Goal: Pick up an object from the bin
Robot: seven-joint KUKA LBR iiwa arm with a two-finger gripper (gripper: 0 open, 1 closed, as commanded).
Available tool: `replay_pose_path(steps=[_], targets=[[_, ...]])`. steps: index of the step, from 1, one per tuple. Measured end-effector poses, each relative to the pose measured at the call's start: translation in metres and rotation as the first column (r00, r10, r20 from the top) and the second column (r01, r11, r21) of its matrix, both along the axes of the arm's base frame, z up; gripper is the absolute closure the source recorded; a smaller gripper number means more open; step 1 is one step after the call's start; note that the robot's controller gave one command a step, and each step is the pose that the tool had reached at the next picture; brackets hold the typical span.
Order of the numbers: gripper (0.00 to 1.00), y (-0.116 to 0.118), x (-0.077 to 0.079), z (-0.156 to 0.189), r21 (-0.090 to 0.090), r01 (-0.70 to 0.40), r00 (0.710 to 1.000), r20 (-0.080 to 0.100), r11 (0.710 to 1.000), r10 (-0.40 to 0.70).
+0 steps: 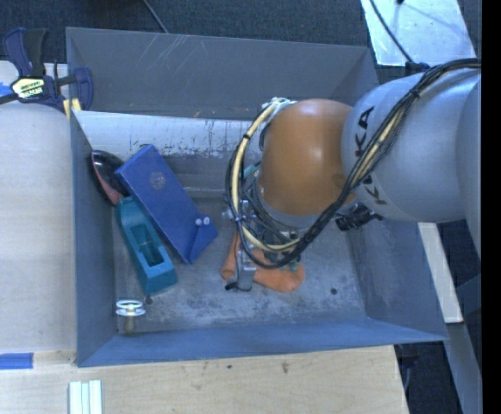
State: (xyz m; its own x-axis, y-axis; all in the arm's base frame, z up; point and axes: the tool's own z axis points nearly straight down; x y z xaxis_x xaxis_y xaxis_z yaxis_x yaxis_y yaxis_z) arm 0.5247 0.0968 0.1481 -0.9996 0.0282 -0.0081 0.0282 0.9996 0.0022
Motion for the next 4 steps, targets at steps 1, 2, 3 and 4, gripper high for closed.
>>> replay_pose_path(steps=[1, 2, 3, 4], targets=[[0.0, -0.025, 0.0, -0.016, -0.003, 0.019, 1.0, -0.015, 1.0, -0.019], [0.0, -0.033, 0.009, -0.012, -0.001, 0.062, 0.998, -0.002, 0.998, -0.062], [1.0, -0.077, 0.014, -0.075, -0.002, 0.014, 1.0, -0.004, 1.0, -0.014], [1.0, -0.077, 0.014, -0.075, -0.002, 0.015, 1.0, -0.004, 1.0, -0.015]])
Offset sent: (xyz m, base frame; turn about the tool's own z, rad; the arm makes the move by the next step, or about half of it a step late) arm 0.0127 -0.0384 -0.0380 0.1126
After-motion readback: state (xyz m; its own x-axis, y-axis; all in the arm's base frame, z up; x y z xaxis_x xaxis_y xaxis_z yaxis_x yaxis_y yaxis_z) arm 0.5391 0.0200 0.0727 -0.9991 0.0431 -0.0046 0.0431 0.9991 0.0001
